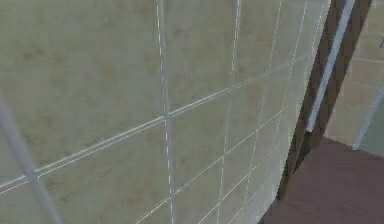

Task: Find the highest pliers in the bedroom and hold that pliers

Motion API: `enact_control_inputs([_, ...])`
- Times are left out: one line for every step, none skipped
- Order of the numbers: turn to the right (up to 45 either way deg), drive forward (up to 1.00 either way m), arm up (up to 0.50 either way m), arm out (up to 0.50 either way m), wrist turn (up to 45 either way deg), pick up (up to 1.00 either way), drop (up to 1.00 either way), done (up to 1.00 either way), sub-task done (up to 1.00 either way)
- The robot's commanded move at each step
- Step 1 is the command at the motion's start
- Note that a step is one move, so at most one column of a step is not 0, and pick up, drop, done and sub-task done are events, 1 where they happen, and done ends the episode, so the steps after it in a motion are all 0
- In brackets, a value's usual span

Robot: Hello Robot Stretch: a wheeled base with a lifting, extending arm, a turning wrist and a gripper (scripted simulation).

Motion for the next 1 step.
enact_control_inputs([45.0, 0.00, 0.00, 0.00, 0.0, 0.00, 0.00, 0.00, 0.00])
